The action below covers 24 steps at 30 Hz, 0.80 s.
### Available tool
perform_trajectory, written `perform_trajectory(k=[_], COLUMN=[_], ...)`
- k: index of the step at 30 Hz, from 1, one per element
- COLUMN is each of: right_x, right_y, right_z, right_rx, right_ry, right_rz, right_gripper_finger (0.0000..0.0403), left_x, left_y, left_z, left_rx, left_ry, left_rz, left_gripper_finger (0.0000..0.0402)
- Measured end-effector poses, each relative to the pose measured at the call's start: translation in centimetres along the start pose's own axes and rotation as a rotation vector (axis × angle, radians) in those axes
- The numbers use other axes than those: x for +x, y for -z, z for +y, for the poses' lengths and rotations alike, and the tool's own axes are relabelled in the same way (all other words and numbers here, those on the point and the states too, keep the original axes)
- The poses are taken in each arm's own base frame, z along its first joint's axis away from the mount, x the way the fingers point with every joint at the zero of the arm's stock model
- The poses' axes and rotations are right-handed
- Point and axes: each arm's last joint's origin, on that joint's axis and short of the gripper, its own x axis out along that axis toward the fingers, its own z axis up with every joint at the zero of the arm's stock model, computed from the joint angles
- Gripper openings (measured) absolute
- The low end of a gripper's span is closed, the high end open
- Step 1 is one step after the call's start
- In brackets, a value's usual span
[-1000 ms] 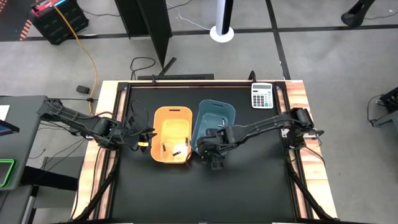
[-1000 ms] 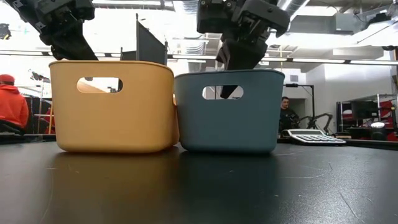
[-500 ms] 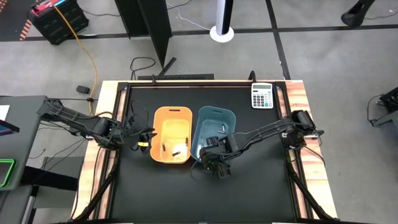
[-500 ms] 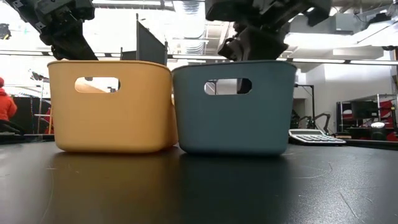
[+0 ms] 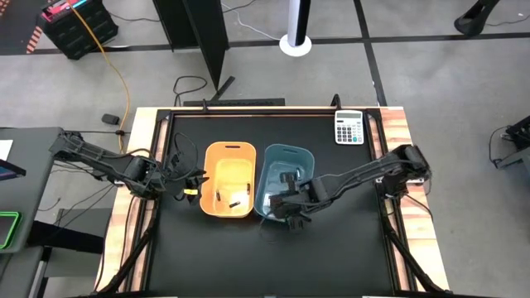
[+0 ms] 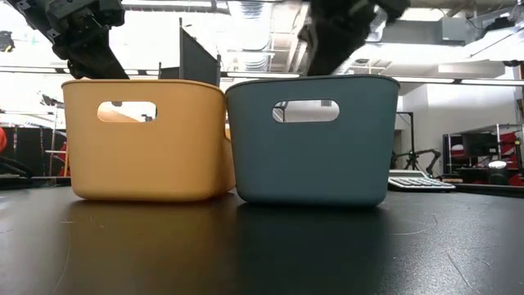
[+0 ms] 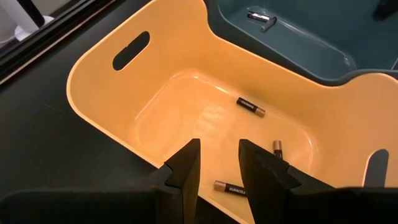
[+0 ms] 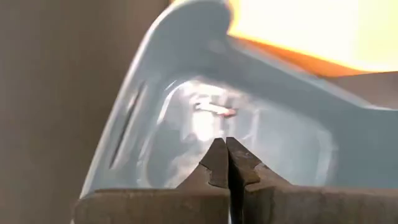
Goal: Sort batteries
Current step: Adjust the bins
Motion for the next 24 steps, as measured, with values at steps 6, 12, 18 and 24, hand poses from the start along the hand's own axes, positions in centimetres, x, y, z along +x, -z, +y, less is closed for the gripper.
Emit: perform_trajectory(k=[6, 12, 18, 24], right_x=[-5.1, -7.1, -6.7, -4.8], right_y=[0.5, 4.6, 10.5, 14.2], right_z=[-1.6, -2.0, -1.4, -1.9], right_rx=[0.138, 0.332, 0.596, 0.805], right_ry=[0.153, 0.262, 0.337, 0.417], right_rz=[-0.120, -0.150, -0.182, -0.175], right_gripper_finger=[0.0003, 0.0001, 0.0001, 0.0000], left_x=[0.0, 0.0, 0.0, 0.0], left_y=[0.0, 0.0, 0.0, -0.1], left_z=[0.0, 0.0, 0.0, -0.1], left_rx=[-0.002, 0.001, 0.009, 0.007], left_ry=[0.000, 0.000, 0.000, 0.005], left_rz=[0.000, 0.000, -0.001, -0.007], left_gripper_finger=[0.0104, 0.0104, 0.0104, 0.0104])
